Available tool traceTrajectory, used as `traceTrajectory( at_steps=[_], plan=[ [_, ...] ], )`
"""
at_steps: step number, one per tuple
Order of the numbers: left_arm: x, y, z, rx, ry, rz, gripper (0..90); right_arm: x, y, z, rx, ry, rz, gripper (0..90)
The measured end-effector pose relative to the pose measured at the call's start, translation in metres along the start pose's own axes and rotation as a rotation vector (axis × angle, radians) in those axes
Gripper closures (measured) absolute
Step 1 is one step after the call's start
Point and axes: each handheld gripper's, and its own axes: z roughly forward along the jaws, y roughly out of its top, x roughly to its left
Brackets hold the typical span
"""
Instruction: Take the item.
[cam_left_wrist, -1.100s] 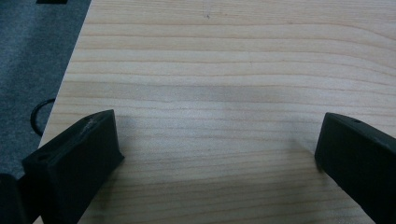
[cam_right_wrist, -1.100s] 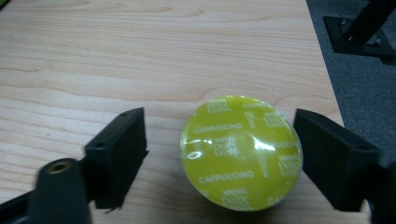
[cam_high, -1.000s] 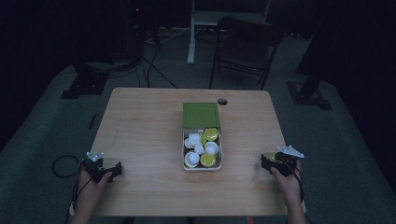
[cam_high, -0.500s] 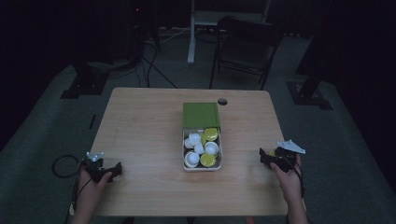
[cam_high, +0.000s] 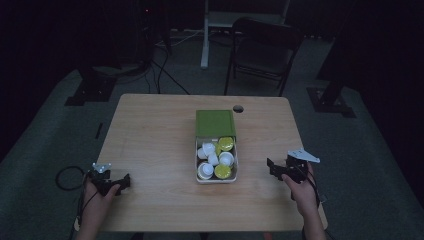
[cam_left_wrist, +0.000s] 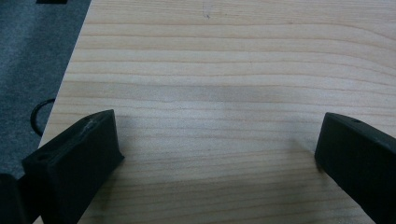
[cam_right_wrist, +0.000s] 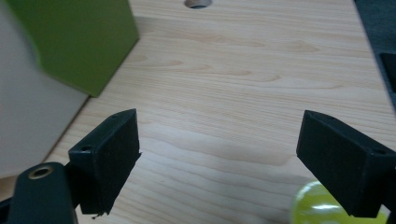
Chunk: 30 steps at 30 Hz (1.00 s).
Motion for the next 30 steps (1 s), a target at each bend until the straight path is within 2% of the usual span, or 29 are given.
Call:
traceTrajectory(
  at_steps=[14,19,25,26,28,30],
  plan=[
    [0.0,0.0,0.0,-0.001,0.0,0.0,0.2,0.019,-0.007,0.009,0.014,0.088,-0.015,12.3],
    [0.0,0.0,0.0,0.0,0.0,0.0,0.2,0.023,-0.012,0.013,0.038,0.088,-0.032,12.4],
    [0.0,0.0,0.0,0.0,0.0,0.0,0.2,0.027,-0.02,0.018,0.044,0.113,-0.04,11.8],
    [0.0,0.0,0.0,-0.001,0.0,0.0,0.2,0.028,-0.021,0.019,0.048,0.114,-0.047,11.8],
    [0.0,0.0,0.0,-0.001,0.0,0.0,0.2,0.029,-0.024,0.021,0.064,0.12,-0.034,11.8],
    [0.0,0.0,0.0,-0.001,0.0,0.0,0.2,0.031,-0.026,0.023,0.08,0.123,-0.047,11.8]
  ],
)
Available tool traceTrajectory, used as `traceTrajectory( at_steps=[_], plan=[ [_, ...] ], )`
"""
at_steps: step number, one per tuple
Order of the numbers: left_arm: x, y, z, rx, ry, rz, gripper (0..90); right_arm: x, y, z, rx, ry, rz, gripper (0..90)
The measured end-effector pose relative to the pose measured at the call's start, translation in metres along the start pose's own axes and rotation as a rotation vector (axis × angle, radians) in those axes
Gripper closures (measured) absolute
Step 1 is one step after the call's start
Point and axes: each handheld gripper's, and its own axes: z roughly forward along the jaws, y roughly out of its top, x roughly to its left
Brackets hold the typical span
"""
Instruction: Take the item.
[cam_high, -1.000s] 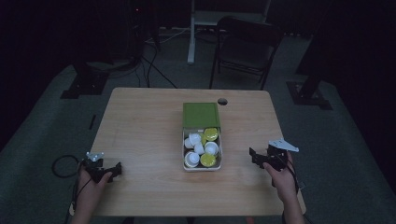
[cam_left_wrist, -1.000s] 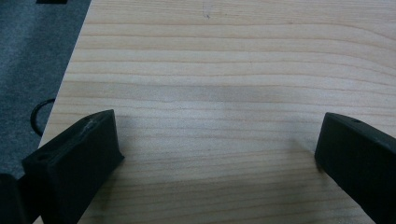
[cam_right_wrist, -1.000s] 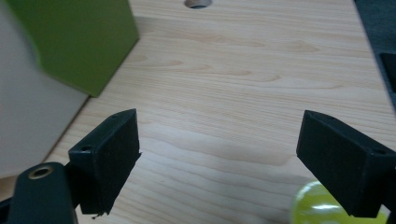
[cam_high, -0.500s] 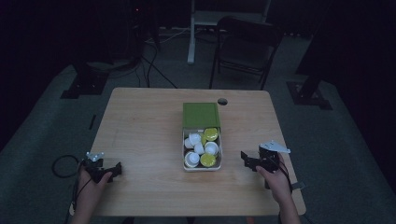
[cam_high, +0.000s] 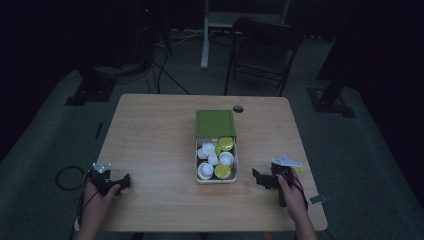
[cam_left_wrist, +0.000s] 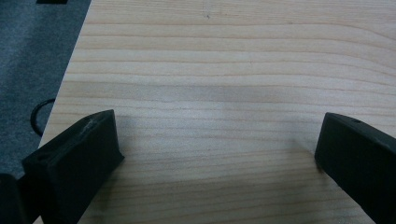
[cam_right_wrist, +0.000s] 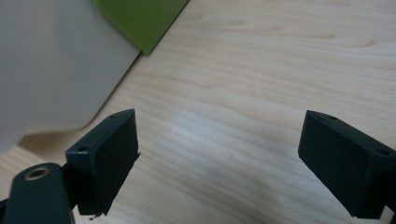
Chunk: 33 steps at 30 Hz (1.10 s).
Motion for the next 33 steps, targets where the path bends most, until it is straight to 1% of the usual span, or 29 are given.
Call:
traceTrajectory(
  at_steps=[1,3,6,10,15,18,21,23,24,31,33],
  plan=[
    [0.0,0.0,0.0,0.0,0.0,0.0,0.2,0.001,-0.002,0.002,0.009,0.006,-0.009,11.8],
    [0.0,0.0,0.0,0.0,0.0,0.0,0.2,0.003,-0.004,0.005,0.021,0.002,-0.022,11.8],
    [0.0,0.0,0.0,0.0,0.0,0.0,0.2,0.007,-0.008,0.01,0.041,-0.006,-0.061,11.8],
    [0.0,0.0,0.0,0.001,0.0,0.0,0.2,0.009,-0.011,0.014,0.057,0.002,-0.071,11.8],
    [0.0,0.0,0.0,0.001,0.0,0.0,0.2,0.009,-0.013,0.016,0.074,0.011,-0.08,11.8],
    [0.0,0.0,0.0,0.001,0.0,-0.001,0.2,0.008,-0.015,0.017,0.099,0.014,-0.091,11.7],
    [0.0,0.0,0.0,0.0,0.0,-0.001,0.2,0.008,-0.015,0.017,0.099,0.015,-0.099,11.7],
    [0.0,0.0,0.0,0.0,0.0,-0.002,0.2,0.009,-0.015,0.018,0.108,0.007,-0.126,11.6],
    [0.0,0.0,0.0,0.001,0.0,-0.002,0.2,0.009,-0.015,0.018,0.108,0.006,-0.129,11.6],
    [0.0,0.0,0.0,0.002,-0.001,0.0,0.2,0.008,-0.015,0.018,0.11,0.014,-0.133,11.5],
    [0.0,0.0,-0.001,0.003,-0.008,0.006,0.2,0.008,-0.015,0.018,0.11,0.013,-0.133,11.5]
  ],
)
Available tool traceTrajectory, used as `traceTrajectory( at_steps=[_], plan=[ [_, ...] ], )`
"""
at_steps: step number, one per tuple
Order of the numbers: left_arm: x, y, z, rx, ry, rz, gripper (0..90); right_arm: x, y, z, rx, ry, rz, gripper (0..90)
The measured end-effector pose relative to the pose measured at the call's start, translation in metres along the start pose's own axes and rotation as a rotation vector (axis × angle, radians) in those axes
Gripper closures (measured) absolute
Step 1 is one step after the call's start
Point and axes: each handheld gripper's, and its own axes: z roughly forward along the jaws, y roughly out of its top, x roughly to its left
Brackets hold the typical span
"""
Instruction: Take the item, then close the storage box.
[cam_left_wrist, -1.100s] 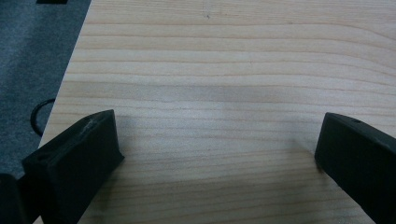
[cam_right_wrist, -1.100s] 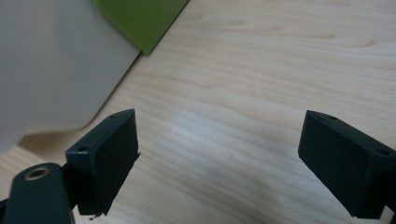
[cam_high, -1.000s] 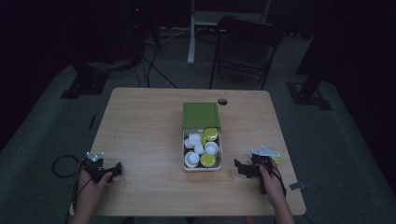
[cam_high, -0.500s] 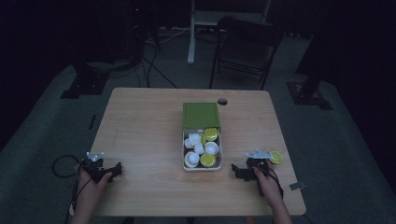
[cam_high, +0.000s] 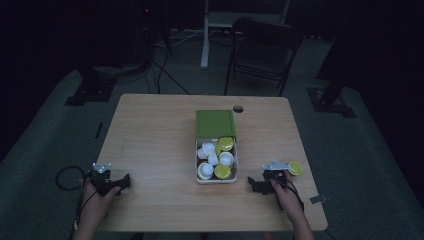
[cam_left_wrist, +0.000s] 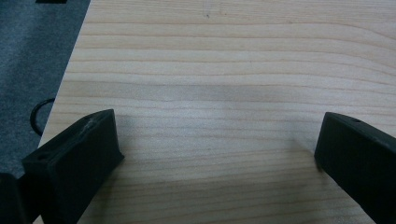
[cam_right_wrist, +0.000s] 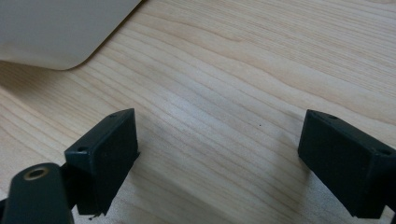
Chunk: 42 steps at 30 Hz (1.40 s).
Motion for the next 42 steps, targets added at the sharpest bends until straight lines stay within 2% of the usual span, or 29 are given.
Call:
traceTrajectory(
  at_steps=[5,6,8,10,11,13,14,17,21,23,28,32,33,36,37,38,39,40,42],
  plan=[
    [0.001,-0.001,-0.001,0.0,-0.033,0.036,0.3,0.0,0.0,0.0,0.0,0.0,0.001,11.5],
    [0.002,-0.001,-0.001,-0.001,-0.062,0.07,0.3,0.0,0.0,0.0,0.0,0.001,0.001,11.6],
    [0.0,-0.002,-0.002,-0.001,-0.092,0.105,0.3,0.0,0.0,0.0,0.0,-0.001,0.002,11.6],
    [-0.002,-0.002,-0.003,-0.001,-0.111,0.13,0.3,0.0,0.0,0.0,0.0,-0.002,0.003,11.6],
    [-0.002,-0.002,-0.003,-0.001,-0.111,0.13,0.3,0.0,0.0,0.0,0.0,-0.002,0.003,11.6],
    [-0.008,-0.002,-0.003,-0.003,-0.136,0.173,0.3,0.001,0.0,0.0,0.0,-0.003,0.004,11.5],
    [-0.008,-0.002,-0.003,-0.003,-0.136,0.173,0.3,0.001,0.0,0.0,0.0,-0.006,0.005,11.5],
    [-0.019,-0.001,-0.005,-0.009,-0.168,0.229,0.3,0.001,0.0,0.0,0.002,-0.007,0.005,11.6],
    [-0.028,0.002,-0.008,-0.02,-0.197,0.251,0.3,0.0,0.001,-0.002,0.013,-0.008,0.016,11.7],
    [-0.036,0.005,-0.01,-0.024,-0.219,0.286,0.3,-0.001,0.0,-0.004,0.014,-0.006,0.019,11.7],
    [-0.048,0.008,-0.012,-0.028,-0.248,0.32,0.3,-0.001,0.001,-0.009,0.008,0.0,0.026,11.7],
    [-0.064,0.012,-0.016,-0.042,-0.301,0.368,0.3,0.0,0.002,-0.014,-0.009,0.007,0.034,11.6],
    [-0.064,0.012,-0.016,-0.042,-0.301,0.368,0.3,0.0,0.002,-0.014,-0.009,0.007,0.034,11.6],
    [-0.073,0.015,-0.019,-0.055,-0.326,0.403,0.3,0.001,0.004,-0.015,-0.01,0.015,0.023,11.5],
    [-0.08,0.018,-0.021,-0.069,-0.343,0.418,0.3,0.002,0.005,-0.016,-0.014,0.023,0.018,11.6],
    [-0.08,0.018,-0.021,-0.069,-0.343,0.418,0.3,0.003,0.005,-0.017,-0.014,0.026,0.016,11.6],
    [-0.088,0.02,-0.024,-0.081,-0.371,0.433,0.3,0.004,0.006,-0.018,-0.019,0.031,0.015,11.6],
    [-0.088,0.02,-0.024,-0.081,-0.371,0.433,0.3,0.004,0.006,-0.018,-0.019,0.031,0.015,11.6],
    [-0.096,0.021,-0.025,-0.088,-0.404,0.45,0.3,0.005,0.008,-0.019,-0.026,0.041,0.013,11.6]
  ],
)
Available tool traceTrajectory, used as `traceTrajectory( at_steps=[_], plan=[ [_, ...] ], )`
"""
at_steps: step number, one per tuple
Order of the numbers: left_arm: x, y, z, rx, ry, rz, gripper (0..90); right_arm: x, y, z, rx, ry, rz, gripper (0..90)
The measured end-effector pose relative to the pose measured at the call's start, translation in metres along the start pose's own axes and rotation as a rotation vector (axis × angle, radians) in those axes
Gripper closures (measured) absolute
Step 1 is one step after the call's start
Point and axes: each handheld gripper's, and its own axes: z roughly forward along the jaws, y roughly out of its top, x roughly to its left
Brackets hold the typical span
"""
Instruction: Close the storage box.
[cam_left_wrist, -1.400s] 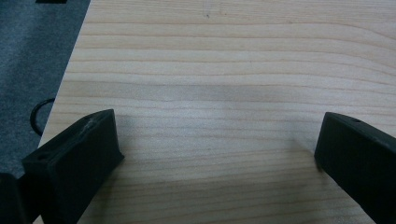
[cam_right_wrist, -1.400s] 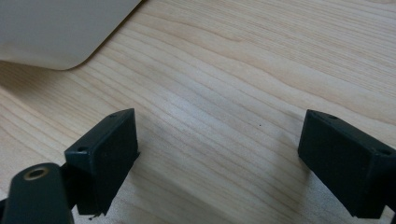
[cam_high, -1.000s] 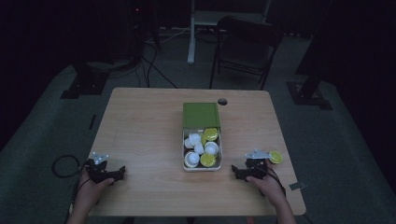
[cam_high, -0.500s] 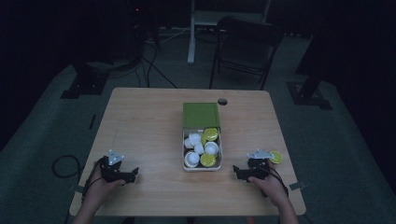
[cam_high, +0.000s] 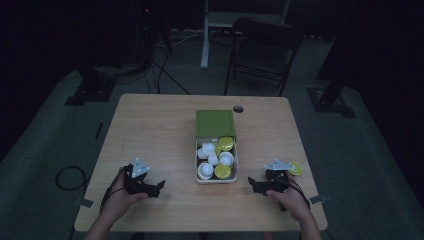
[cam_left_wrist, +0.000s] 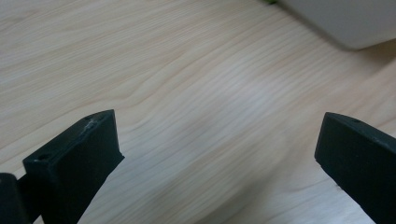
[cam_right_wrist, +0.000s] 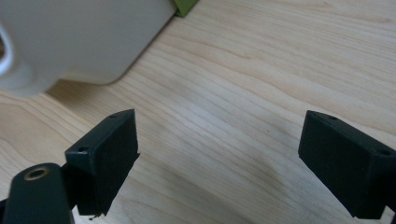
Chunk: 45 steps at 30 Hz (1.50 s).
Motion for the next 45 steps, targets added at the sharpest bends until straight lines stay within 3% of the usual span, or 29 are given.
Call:
traceTrajectory(
  at_steps=[7,11,16,19,27,33,38,41,45],
  plan=[
    [-0.024,0.014,0.01,-0.021,-0.087,0.07,0.3,0.005,0.005,-0.003,-0.016,0.036,-0.02,11.6],
    [-0.035,0.019,0.016,-0.022,-0.114,0.121,0.3,0.008,0.007,-0.003,-0.028,0.054,-0.027,11.6],
    [-0.041,0.023,0.02,-0.04,-0.137,0.13,0.3,0.011,0.009,-0.004,-0.042,0.068,-0.034,11.6],
    [-0.044,0.026,0.022,-0.06,-0.153,0.132,0.3,0.015,0.01,-0.005,-0.048,0.09,-0.058,11.6],
    [-0.053,0.035,0.027,-0.12,-0.211,0.139,0.3,0.021,0.017,-0.009,-0.098,0.15,-0.063,11.6],
    [-0.055,0.042,0.028,-0.169,-0.201,0.137,0.3,0.026,0.024,-0.012,-0.135,0.18,-0.062,11.6],
    [-0.053,0.047,0.031,-0.213,-0.183,0.103,0.3,0.027,0.029,-0.012,-0.162,0.187,-0.049,11.6],
    [-0.054,0.052,0.032,-0.27,-0.183,0.096,0.3,0.027,0.033,-0.011,-0.177,0.187,-0.036,11.6],
    [-0.054,0.055,0.036,-0.276,-0.171,0.093,0.3,0.025,0.034,-0.009,-0.182,0.182,-0.017,11.6]
  ],
)
